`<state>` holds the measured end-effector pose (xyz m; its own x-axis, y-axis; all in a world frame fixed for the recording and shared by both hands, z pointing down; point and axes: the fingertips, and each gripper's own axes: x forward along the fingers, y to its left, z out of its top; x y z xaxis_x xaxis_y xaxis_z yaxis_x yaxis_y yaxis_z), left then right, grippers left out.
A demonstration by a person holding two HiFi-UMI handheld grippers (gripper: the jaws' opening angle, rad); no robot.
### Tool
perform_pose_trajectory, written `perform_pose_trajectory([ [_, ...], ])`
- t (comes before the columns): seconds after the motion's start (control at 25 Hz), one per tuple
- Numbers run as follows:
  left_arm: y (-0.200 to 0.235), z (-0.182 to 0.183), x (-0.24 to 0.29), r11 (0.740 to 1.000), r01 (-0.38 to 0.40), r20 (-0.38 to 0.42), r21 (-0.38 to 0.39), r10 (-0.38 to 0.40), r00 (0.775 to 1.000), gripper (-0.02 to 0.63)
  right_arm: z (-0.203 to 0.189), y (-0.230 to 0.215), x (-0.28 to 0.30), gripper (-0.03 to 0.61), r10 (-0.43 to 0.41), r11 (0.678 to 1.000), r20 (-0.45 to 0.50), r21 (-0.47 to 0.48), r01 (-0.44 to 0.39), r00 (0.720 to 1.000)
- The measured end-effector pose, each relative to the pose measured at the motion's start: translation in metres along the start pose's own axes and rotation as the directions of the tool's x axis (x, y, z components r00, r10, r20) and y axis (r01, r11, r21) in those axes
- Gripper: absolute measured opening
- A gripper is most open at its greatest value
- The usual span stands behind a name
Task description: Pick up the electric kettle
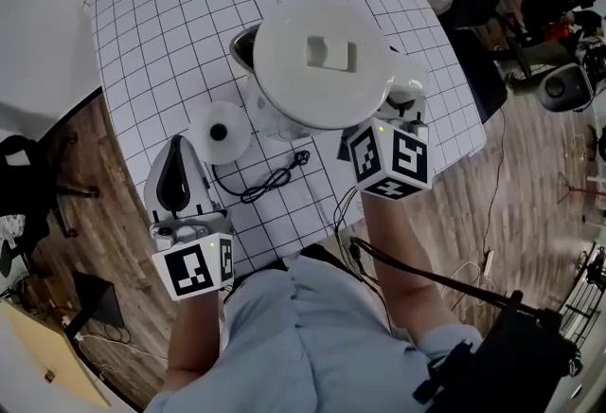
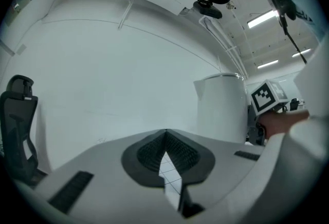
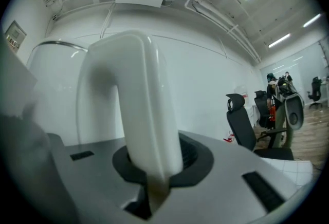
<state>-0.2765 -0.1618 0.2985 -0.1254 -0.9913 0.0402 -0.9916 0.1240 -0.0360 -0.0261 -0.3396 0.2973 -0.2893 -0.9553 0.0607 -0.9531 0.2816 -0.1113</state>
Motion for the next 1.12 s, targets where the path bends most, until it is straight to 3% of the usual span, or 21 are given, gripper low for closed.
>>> perform_pose_trajectory([
  [0.28, -0.052, -0.008, 0.006, 0.993, 0.117, -0.009, 0.015, -0.117, 0.993, 0.000, -0.019, -0.068, -0.031, 0.039, -0.126, 0.992, -0.017, -0.016, 0.126, 0.992],
  [0.64, -0.094, -0.014, 0.010, 0.979, 0.199, -0.052, 0.050, -0.197, 0.979, 0.000, -0.053, -0.128, -0.054, 0.038, -0.225, 0.974, -0.038, -0.001, 0.225, 0.974],
  [1.12, -0.108, -0.031, 0.014, 0.964, 0.248, -0.122, 0.099, -0.236, 0.964, 0.000, -0.102, -0.156, -0.057, 0.040, -0.273, 0.961, -0.048, 0.021, 0.274, 0.961],
])
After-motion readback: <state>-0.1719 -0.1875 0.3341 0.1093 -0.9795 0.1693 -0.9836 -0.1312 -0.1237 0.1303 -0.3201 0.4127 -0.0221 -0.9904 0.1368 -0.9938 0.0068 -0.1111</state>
